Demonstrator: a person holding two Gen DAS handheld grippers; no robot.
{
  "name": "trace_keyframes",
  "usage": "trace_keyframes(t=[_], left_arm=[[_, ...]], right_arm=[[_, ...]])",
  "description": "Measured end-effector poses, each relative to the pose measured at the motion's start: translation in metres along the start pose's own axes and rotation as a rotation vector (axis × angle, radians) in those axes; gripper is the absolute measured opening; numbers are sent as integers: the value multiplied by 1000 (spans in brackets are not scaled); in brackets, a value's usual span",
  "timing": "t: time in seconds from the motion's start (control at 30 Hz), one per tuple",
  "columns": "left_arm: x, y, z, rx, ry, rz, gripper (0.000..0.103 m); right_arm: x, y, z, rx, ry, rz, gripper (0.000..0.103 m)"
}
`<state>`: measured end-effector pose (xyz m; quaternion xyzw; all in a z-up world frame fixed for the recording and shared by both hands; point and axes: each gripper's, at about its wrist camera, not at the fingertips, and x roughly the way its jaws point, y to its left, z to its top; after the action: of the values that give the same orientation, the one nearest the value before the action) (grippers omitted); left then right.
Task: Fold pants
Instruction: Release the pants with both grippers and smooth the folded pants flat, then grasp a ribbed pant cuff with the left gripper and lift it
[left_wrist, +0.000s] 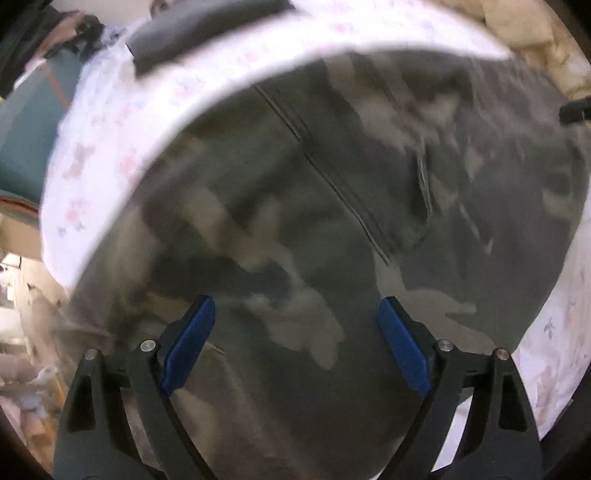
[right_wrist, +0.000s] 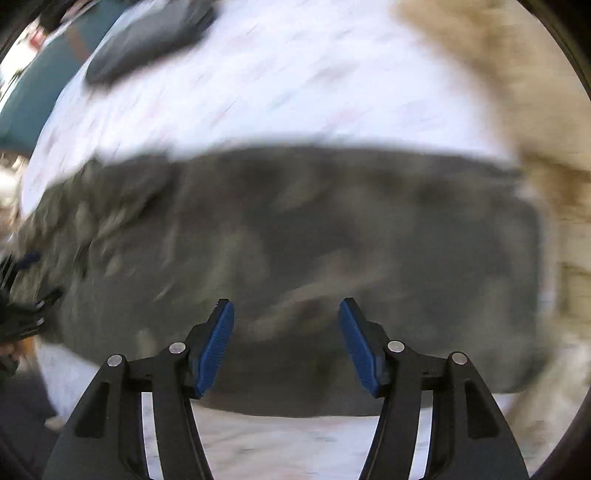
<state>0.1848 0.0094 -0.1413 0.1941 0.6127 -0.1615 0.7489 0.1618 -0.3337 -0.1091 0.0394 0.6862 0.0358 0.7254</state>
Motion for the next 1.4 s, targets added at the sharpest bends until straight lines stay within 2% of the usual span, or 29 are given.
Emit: trace_keyframes(t=[0.07, 0.13, 0.17, 0.2, 0.27, 0.33, 0.4, 0.47, 0.53, 0.57, 0.63, 0.67, 0.7, 0.73, 0.8, 0.83, 0.9, 0.97, 1.03, 1.1, 1.13, 1.17, 1.23, 1.27, 1.3, 1.37, 1.4], left_arm=[[9, -2, -7, -2, 13, 8, 88], [13, 3, -14, 30, 10, 11, 90], [15, 10, -19, 32, 21, 7, 91], [16, 15, -23, 24, 28, 15, 93], [17, 31, -27, -35, 49, 29, 93], [11, 40, -27, -85, 63, 34, 92], [-3, 40, -27, -123, 35, 35, 88], [-19, 31, -24, -139, -22, -7, 88], [-25, 14, -20, -117, -52, -34, 88], [-22, 6, -21, -111, -46, -20, 88], [-1, 1, -26, -140, 22, -9, 89], [10, 1, -32, -170, 50, -16, 92], [15, 2, -35, -182, 44, -13, 94], [15, 3, -36, -177, 29, -1, 95], [9, 10, -36, -211, 35, -12, 94], [-5, -7, -37, -252, 24, -30, 93], [-30, 11, -48, -352, -36, -68, 92], [-58, 36, -66, -465, -119, -90, 92], [-79, 63, -90, -586, -178, -48, 92], [-104, 88, -127, -755, -254, -49, 92], [-110, 104, -145, -830, -266, -26, 92], [-104, 126, -161, -889, -258, 22, 92], [-103, 148, -204, -1007, -233, 123, 92], [-98, 152, -222, -1067, -221, 132, 92], [-88, 169, -248, -1188, -193, 119, 92], [-61, 186, -284, -1355, -172, 72, 92], [-48, 195, -298, -1434, -164, 19, 90]], right_arm=[[31, 12, -9, -40, 61, -39, 59], [59, 18, -26, -136, 112, -192, 65], [69, 17, -36, -189, 128, -296, 81], [71, 12, -43, -187, 114, -337, 92], [65, -4, -48, -64, 127, -293, 92], [50, 0, -50, -55, 96, -309, 92], [29, 16, -56, -92, 20, -288, 92], [16, 39, -59, -89, -16, -159, 92], [24, 64, -65, -109, 5, -34, 92], [34, 71, -70, -135, 31, -31, 92], [67, 85, -83, -202, 98, -129, 92], [80, 87, -89, -213, 111, -152, 96], [82, 89, -91, -219, 91, -175, 102], [81, 92, -91, -224, 98, -187, 102], [74, 88, -94, -197, 98, -142, 101], [70, 75, -87, -165, 93, -107, 100], [50, 68, -79, -122, 52, -44, 91], [24, 72, -73, -120, -31, -9, 92], [0, 78, -66, -101, -114, 28, 93], [-10, 86, -66, -96, -142, 67, 93], [-15, 94, -66, -104, -153, 78, 93], [-17, 88, -54, -121, -163, 72, 93], [-20, 115, -47, -168, -192, 49, 93], [-10, 127, -31, -198, -206, 52, 93], [-9, 133, -27, -208, -211, 59, 93], [-13, 132, -25, -226, -210, 63, 93], [-9, 133, -24, -238, -212, 55, 93]])
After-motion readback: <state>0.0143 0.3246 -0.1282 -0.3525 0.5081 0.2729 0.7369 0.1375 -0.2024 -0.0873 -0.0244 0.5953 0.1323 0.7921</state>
